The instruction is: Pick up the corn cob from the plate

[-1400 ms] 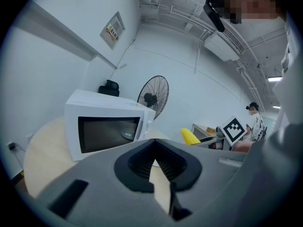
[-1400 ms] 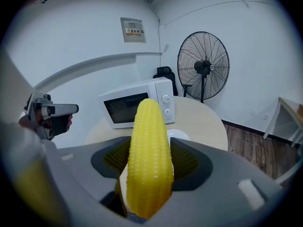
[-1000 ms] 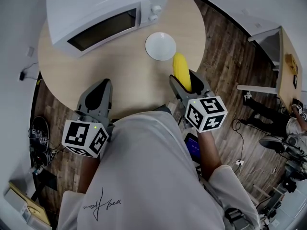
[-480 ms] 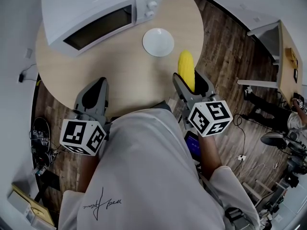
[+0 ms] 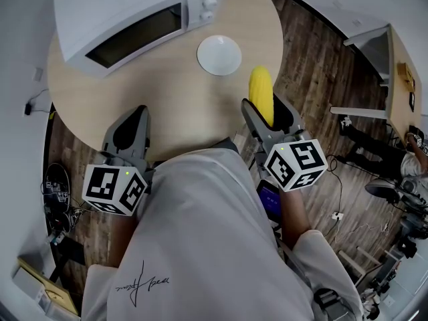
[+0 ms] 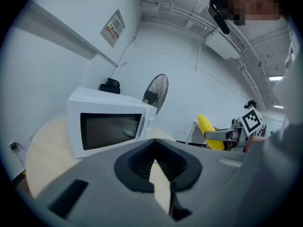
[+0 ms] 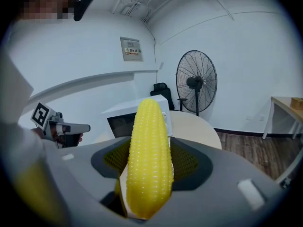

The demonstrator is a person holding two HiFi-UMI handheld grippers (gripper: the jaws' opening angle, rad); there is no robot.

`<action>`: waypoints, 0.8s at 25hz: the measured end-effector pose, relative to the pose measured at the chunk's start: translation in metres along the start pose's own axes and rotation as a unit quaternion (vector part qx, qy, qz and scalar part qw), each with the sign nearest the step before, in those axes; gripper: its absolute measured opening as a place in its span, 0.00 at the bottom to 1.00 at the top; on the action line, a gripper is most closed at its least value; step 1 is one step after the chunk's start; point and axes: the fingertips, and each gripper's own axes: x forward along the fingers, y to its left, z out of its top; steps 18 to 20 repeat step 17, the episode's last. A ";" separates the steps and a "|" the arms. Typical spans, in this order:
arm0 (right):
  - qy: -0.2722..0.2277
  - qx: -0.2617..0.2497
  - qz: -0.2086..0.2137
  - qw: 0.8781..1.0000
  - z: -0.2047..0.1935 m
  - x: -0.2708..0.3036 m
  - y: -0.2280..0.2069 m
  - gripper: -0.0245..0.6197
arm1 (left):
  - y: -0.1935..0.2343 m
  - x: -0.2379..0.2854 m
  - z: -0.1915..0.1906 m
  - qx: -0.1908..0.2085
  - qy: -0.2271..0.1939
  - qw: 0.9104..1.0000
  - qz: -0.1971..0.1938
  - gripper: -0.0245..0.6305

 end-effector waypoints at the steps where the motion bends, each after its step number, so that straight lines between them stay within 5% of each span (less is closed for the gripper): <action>1: 0.000 0.000 0.000 1.000 0.000 0.000 0.000 0.46 | 0.000 0.000 0.000 0.000 0.000 1.000 0.000 0.02; 20: 0.005 -0.006 0.004 1.000 -0.003 0.003 -0.001 0.46 | 0.004 0.001 -0.008 -0.005 0.007 1.000 0.001 0.02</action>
